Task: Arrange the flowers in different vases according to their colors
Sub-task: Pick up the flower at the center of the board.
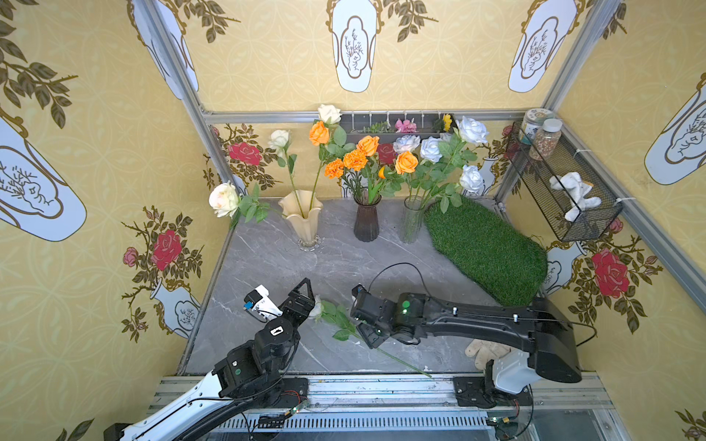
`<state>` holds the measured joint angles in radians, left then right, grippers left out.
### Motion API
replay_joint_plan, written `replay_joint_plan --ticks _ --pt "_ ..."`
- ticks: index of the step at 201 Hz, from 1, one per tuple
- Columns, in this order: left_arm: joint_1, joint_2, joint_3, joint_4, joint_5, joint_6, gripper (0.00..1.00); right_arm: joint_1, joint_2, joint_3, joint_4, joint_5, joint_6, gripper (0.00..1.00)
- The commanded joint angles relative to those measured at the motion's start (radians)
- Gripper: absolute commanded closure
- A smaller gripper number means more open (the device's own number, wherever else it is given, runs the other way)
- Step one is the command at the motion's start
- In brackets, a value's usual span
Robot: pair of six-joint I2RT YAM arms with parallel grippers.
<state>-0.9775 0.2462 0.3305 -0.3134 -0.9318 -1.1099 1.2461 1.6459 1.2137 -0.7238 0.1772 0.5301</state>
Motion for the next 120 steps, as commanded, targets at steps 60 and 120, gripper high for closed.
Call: replay_joint_plan --ticks 60,120 --pt "0.000 -0.003 0.006 -0.063 -0.011 -0.033 0.00 0.013 0.223 0.042 0.133 -0.087 0.084 0.49" --pt "0.000 -0.034 -0.005 -0.070 -0.020 -0.037 0.00 0.000 0.292 0.052 0.129 -0.090 0.096 0.62"
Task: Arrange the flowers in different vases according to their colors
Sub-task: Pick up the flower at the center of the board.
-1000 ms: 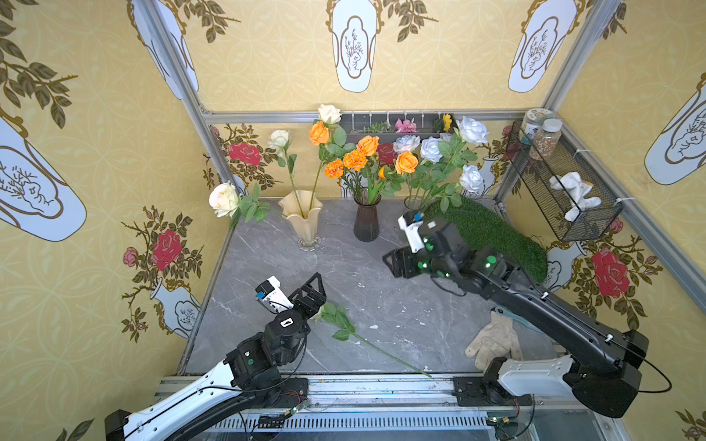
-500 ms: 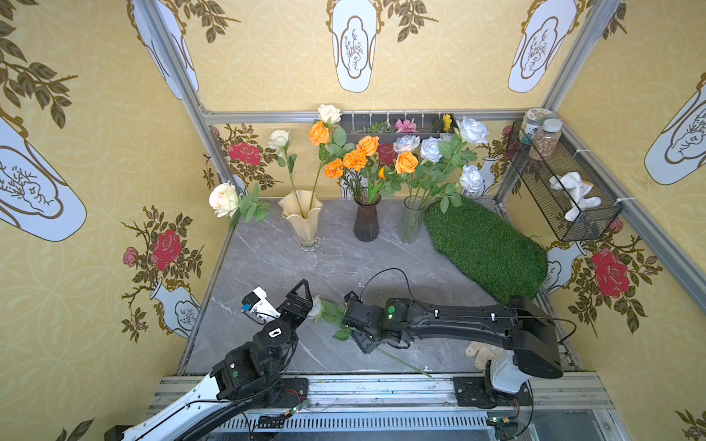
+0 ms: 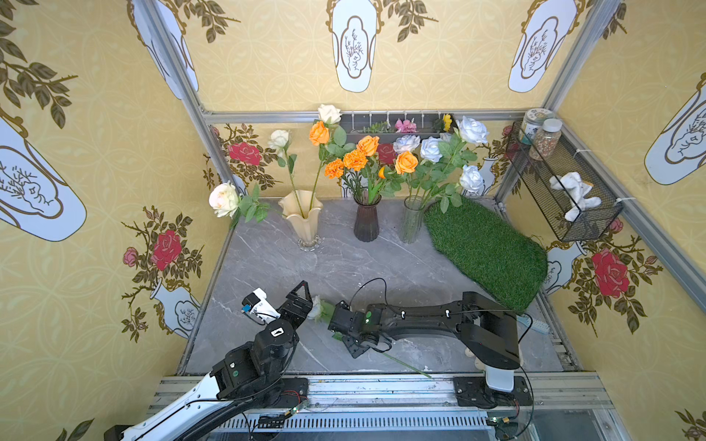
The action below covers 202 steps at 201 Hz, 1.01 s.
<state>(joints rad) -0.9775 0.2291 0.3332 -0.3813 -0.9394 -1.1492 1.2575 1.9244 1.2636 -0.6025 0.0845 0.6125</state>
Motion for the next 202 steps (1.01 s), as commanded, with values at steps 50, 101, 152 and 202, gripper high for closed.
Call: replay_joint_plan --ticks 50,101,152,202 --pt "0.000 -0.056 -0.016 -0.015 -0.017 0.007 0.00 -0.044 0.037 0.004 0.008 -0.006 0.014 0.71" --pt "0.000 -0.102 -0.025 -0.049 -0.019 -0.010 0.00 -0.050 0.079 0.061 -0.062 0.013 -0.007 0.98" --pt "0.000 -0.126 -0.029 -0.070 -0.021 -0.024 0.00 -0.066 -0.007 0.081 -0.174 0.104 -0.061 1.00" --pt "0.000 -0.081 -0.029 -0.032 -0.022 -0.017 0.00 -0.122 -0.307 -0.038 -0.049 0.117 -0.082 1.00"
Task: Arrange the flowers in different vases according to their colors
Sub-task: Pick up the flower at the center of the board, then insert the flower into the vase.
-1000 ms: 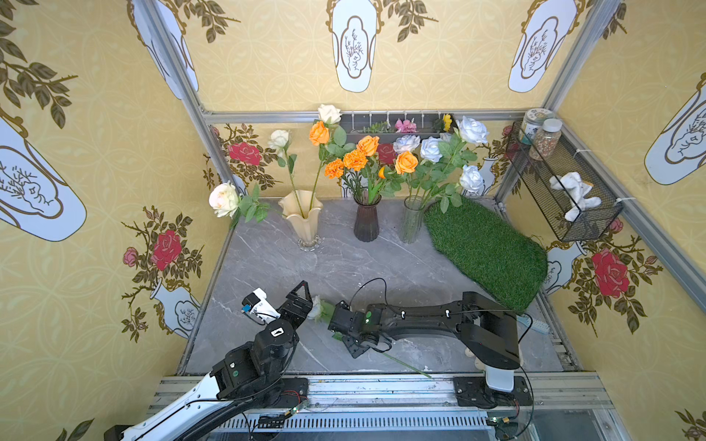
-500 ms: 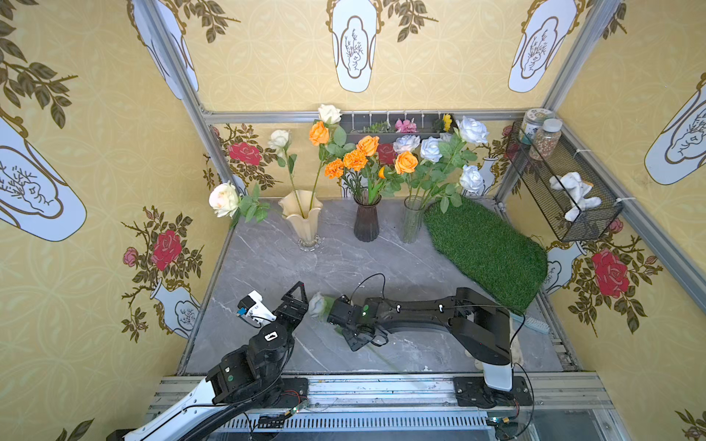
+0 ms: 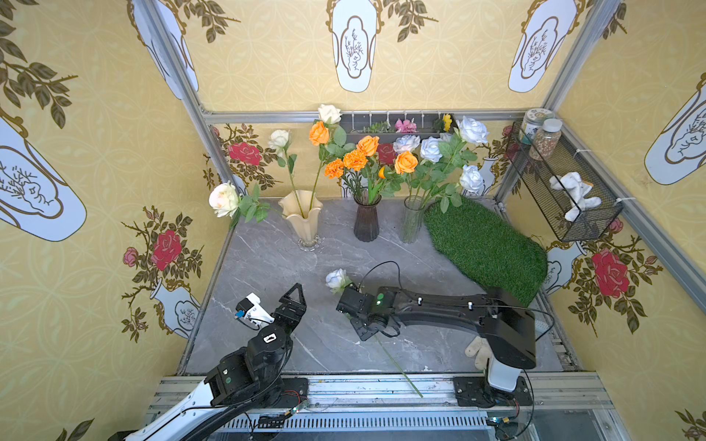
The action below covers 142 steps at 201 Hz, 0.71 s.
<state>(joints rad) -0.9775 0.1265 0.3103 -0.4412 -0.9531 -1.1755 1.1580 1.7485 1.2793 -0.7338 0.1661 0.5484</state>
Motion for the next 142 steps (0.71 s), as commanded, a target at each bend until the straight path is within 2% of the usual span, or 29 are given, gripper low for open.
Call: replay_joint_plan --ticks 1,39,69,97,110,124,142 --pt "0.000 0.024 -0.005 0.030 -0.008 0.009 0.00 -0.024 -0.139 -0.059 0.085 0.035 -0.019 1.00" --pt "0.000 0.092 0.014 0.055 -0.001 0.014 0.00 -0.111 -0.458 -0.223 0.416 0.086 -0.078 1.00" --pt "0.000 0.141 0.015 0.108 0.015 0.041 0.00 -0.136 -0.628 -0.336 0.798 0.244 -0.300 1.00" --pt "0.001 0.201 0.011 0.204 0.027 0.096 0.00 -0.153 -0.629 -0.379 1.210 0.344 -0.628 1.00" --pt "0.002 0.233 0.018 0.223 0.028 0.107 0.00 -0.185 -0.595 -0.364 1.361 0.369 -0.735 1.00" --pt "0.002 0.272 0.031 0.239 0.033 0.120 0.00 -0.258 -0.559 -0.338 1.483 0.341 -0.773 1.00" --pt "0.002 0.315 0.048 0.251 0.035 0.135 0.00 -0.377 -0.523 -0.298 1.553 0.281 -0.714 1.00"
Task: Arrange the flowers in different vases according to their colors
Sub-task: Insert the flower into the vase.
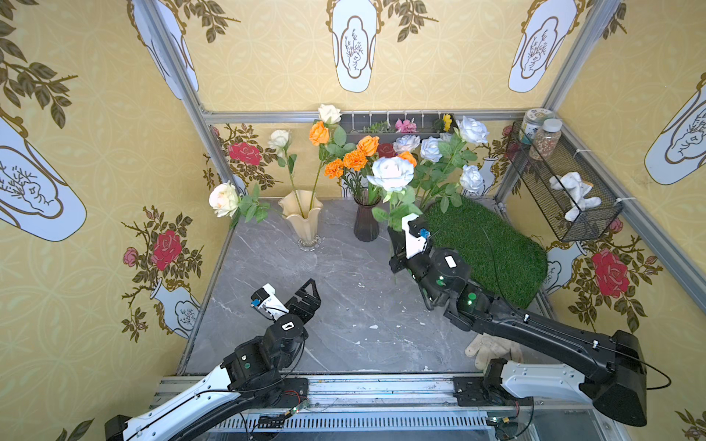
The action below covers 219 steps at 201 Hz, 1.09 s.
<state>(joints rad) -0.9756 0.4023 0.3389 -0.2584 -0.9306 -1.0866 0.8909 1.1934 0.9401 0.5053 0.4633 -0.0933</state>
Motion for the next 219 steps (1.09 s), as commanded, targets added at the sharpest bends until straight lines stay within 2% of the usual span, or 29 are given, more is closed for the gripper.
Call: replay_joint_plan --ticks 1,41,75,141,219 --pt "0.000 0.042 0.020 0.068 0.013 0.047 0.00 -0.122 0.034 0.043 0.317 -0.020 -0.068 1.00" --pt "0.000 0.105 0.041 0.104 0.012 0.083 0.00 -0.395 0.119 0.122 0.379 -0.143 0.135 1.00" --pt "0.002 0.118 0.039 0.125 0.007 0.094 0.00 -0.511 0.199 0.176 0.401 -0.199 0.206 1.00" --pt "0.023 0.122 0.028 0.151 0.019 0.106 0.00 -0.542 0.402 0.282 0.464 -0.238 0.170 1.00" --pt "0.050 0.113 0.016 0.167 0.042 0.113 0.00 -0.541 0.519 0.260 0.501 -0.207 0.147 1.00"
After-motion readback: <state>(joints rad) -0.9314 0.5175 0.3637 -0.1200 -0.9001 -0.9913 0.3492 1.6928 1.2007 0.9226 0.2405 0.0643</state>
